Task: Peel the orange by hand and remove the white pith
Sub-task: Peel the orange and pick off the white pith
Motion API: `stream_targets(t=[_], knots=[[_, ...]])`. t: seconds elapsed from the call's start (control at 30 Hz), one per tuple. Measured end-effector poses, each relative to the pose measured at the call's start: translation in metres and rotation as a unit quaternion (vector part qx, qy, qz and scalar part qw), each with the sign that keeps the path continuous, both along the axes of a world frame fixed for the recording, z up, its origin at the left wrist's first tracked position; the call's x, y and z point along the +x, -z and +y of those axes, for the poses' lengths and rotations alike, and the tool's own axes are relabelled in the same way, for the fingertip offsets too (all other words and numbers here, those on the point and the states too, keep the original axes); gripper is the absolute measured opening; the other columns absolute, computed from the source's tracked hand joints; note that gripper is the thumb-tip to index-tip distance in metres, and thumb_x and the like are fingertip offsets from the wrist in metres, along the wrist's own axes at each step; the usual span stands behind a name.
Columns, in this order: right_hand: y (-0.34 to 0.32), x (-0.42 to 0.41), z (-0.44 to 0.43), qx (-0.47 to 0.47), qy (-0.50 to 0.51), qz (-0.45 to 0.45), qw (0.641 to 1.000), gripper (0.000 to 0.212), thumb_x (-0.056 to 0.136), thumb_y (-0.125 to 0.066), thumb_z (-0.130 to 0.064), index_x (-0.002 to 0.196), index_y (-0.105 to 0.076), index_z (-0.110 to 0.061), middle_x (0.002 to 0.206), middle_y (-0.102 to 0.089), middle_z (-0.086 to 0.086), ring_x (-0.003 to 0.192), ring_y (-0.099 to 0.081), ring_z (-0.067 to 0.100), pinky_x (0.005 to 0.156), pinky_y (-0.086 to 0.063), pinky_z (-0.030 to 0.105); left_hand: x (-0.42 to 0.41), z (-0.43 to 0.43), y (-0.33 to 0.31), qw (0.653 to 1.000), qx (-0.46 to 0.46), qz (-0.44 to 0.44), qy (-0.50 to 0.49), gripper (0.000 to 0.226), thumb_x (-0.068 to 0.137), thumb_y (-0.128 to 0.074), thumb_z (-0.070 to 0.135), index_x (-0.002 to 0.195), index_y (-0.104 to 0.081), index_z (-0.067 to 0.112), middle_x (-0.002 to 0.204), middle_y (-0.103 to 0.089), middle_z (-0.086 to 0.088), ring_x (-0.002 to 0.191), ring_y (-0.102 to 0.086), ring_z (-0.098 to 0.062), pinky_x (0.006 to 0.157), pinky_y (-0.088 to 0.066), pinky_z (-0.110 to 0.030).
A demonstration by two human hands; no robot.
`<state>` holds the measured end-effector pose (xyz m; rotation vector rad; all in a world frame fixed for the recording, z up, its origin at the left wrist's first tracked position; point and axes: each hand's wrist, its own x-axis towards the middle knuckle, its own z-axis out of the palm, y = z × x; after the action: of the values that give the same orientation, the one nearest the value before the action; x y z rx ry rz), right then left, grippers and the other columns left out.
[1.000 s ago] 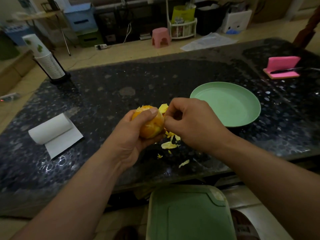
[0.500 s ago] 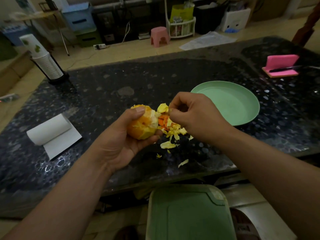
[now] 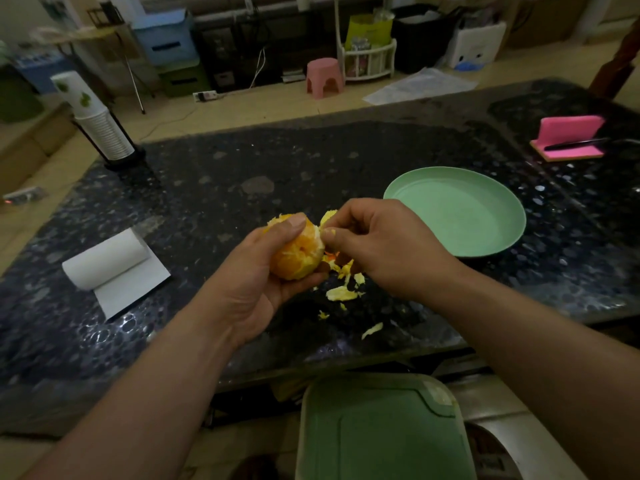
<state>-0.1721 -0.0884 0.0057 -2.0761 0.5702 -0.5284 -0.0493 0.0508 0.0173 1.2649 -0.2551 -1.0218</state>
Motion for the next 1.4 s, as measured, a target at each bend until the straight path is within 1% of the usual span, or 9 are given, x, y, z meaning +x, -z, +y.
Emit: stream_targets(t=[0.23,0.37,0.53,0.67,0.87,1.07,1.17,1.23,1.4], knots=[[0.003,0.0,0.004,-0.074,0.009,-0.01,0.997,0.018,0.099,-0.068,-0.028,0.082,-0.064,-0.031,0.073,-0.066,-0.011,0.069,-0.061,0.006,0.06,-0.046,0.022,-0.003,-0.001,0.0,1.0,0.001,-0.002,-0.016,0.064,0.077,-0.076,0.035,0.134,-0.063,0.009,0.132,-0.07,-0.023,0.115,-0.072,-0.04,0.061,-0.062,-0.03],[0.003,0.0,0.001,-0.048,0.001,-0.021,0.999,0.015,0.098,-0.069,-0.026,0.083,-0.067,-0.028,0.071,-0.066,-0.011,0.064,-0.058,0.003,0.058,-0.043,0.018,-0.001,0.003,-0.002,1.0,-0.001,-0.002,0.003,0.051,0.074,-0.071,0.035,0.121,-0.067,0.015,0.113,-0.076,-0.022,0.088,-0.076,-0.033,0.056,-0.061,-0.029],[-0.001,-0.002,-0.002,0.01,-0.018,-0.04,0.999,0.014,0.101,-0.068,-0.023,0.087,-0.071,-0.023,0.075,-0.07,-0.003,0.061,-0.059,0.008,0.055,-0.054,0.033,0.004,0.008,-0.002,0.999,-0.021,0.028,0.03,0.047,0.081,-0.068,0.036,0.123,-0.065,0.015,0.108,-0.075,-0.019,0.075,-0.075,-0.032,0.054,-0.06,-0.027],[0.002,-0.002,-0.013,0.024,0.007,-0.038,0.999,0.013,0.102,-0.067,-0.026,0.092,-0.073,-0.02,0.084,-0.075,0.005,0.076,-0.07,0.026,0.071,-0.06,0.048,0.011,0.014,-0.002,0.996,-0.047,0.056,0.053,0.052,0.078,-0.075,0.039,0.123,-0.066,0.015,0.101,-0.074,-0.018,0.075,-0.073,-0.033,0.051,-0.059,-0.027],[0.024,0.006,-0.03,-0.053,0.038,0.058,0.996,0.016,0.103,-0.065,-0.019,0.113,-0.075,-0.026,0.098,-0.074,-0.013,0.088,-0.068,0.006,0.077,-0.055,0.028,0.012,0.015,-0.001,0.994,-0.044,0.069,0.068,0.047,0.079,-0.07,0.038,0.12,-0.066,0.015,0.104,-0.072,-0.021,0.078,-0.074,-0.036,0.051,-0.06,-0.029],[0.03,0.012,-0.027,-0.193,0.056,0.16,0.966,0.017,0.102,-0.062,-0.029,0.106,-0.077,-0.022,0.107,-0.07,0.0,0.101,-0.065,0.023,0.084,-0.054,0.039,0.004,0.01,-0.003,0.998,-0.016,0.042,0.053,0.045,0.079,-0.07,0.035,0.118,-0.065,0.015,0.096,-0.077,-0.016,0.078,-0.075,-0.035,0.054,-0.061,-0.028],[0.024,0.01,-0.024,-0.223,0.06,0.158,0.96,0.018,0.098,-0.062,-0.025,0.111,-0.074,-0.025,0.119,-0.066,-0.001,0.108,-0.06,0.02,0.085,-0.05,0.037,0.003,0.009,-0.004,0.998,-0.009,0.037,0.046,0.042,0.076,-0.071,0.034,0.114,-0.066,0.018,0.093,-0.078,-0.014,0.08,-0.075,-0.035,0.054,-0.061,-0.029],[0.018,0.007,-0.023,-0.22,0.069,0.144,0.962,0.018,0.099,-0.062,-0.036,0.098,-0.075,-0.024,0.108,-0.069,-0.003,0.098,-0.062,0.018,0.081,-0.051,0.037,0.002,0.008,-0.004,0.999,-0.007,0.034,0.042,0.041,0.075,-0.072,0.034,0.112,-0.067,0.019,0.093,-0.078,-0.013,0.08,-0.075,-0.035,0.054,-0.061,-0.029],[0.003,-0.004,-0.017,-0.174,0.051,0.078,0.98,0.007,0.097,-0.067,-0.03,0.101,-0.072,-0.029,0.1,-0.07,-0.012,0.091,-0.064,0.008,0.078,-0.053,0.034,0.002,0.006,-0.004,0.999,-0.002,0.023,0.039,0.043,0.073,-0.073,0.035,0.112,-0.068,0.019,0.091,-0.079,-0.012,0.079,-0.075,-0.033,0.056,-0.062,-0.029]])
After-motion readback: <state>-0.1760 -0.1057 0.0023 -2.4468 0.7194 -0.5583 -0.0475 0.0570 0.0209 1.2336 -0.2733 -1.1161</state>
